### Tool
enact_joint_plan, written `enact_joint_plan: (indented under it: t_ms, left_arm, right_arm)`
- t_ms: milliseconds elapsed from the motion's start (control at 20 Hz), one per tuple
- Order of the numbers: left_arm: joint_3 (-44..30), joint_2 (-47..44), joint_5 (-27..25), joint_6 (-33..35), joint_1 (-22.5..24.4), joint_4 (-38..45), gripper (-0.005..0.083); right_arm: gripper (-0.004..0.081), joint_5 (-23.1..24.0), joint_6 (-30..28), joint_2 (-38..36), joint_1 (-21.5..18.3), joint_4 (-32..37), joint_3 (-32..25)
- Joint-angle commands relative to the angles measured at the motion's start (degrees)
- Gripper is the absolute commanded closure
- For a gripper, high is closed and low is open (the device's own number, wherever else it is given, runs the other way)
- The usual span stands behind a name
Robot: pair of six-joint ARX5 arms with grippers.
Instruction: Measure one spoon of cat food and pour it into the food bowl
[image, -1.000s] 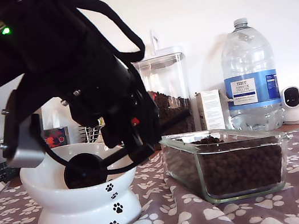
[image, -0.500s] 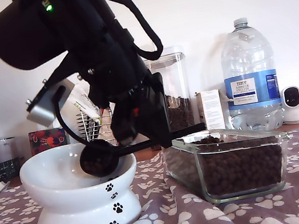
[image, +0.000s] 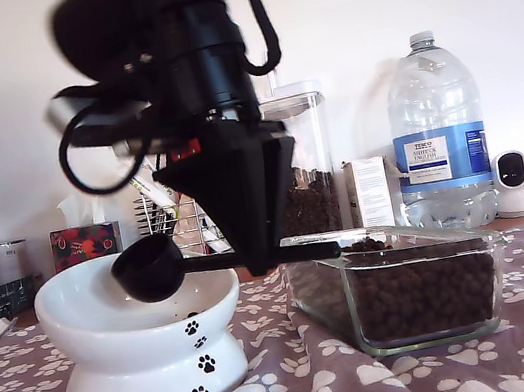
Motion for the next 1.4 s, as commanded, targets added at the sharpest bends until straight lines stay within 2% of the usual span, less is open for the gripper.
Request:
enact_joint_plan:
  t_ms: [0, 100, 350, 450, 750, 1000, 1100, 1300, 1350]
  left_arm:
    - [-0.7, 0.2, 0.0, 0.1, 0.1, 0.4, 0.0793]
    - [-0.7, 0.2, 0.0, 0.1, 0.1, 0.1, 0.0793]
    - [-0.7, 0.7, 0.1, 0.2, 0.1, -0.4, 0.0793]
    - [-0.7, 2.6, 1.3, 0.1, 0.1, -0.4, 0.0793]
    - [-0.7, 10.8, 6.8, 0.1, 0.1, 2.0, 0.0793]
    - [-0.7, 11.8, 6.7, 0.1, 0.1, 4.0, 0.0793]
    - [-0.7, 11.8, 6.7, 0.1, 0.1, 4.0, 0.0793]
    - [-0.7, 11.9, 6.7, 0.1, 0.1, 4.0, 0.0793]
    - [-0.7, 11.9, 6.7, 0.1, 0.1, 4.0, 0.0793]
  right_arm:
    - [0.0783, -9.0, 2.4, -1.1, -2.6, -0.3, 0.7]
    - [0.0782, -16.5, 5.2, -1.1, -5.0, -0.4, 0.7]
    - [0.0783, -31.6, 6.7, -1.1, -9.4, -0.4, 0.7]
    - [0.0783, -36.0, 7.5, -1.1, -9.8, -0.4, 0.7]
    - [0.0783, -42.4, 6.6, -1.1, -9.8, -0.4, 0.7]
    - [0.0783, -59.0, 2.4, -1.1, -11.1, -0.4, 0.7]
    - [0.0783, -60.8, 1.6, -1.1, -11.3, -0.4, 0.6]
    - [0.0783, -60.6, 0.2, -1.1, -11.8, -0.4, 0.1]
    - [0.0783, -59.1, 0.2, -1.1, -12.0, -0.2, 0.1]
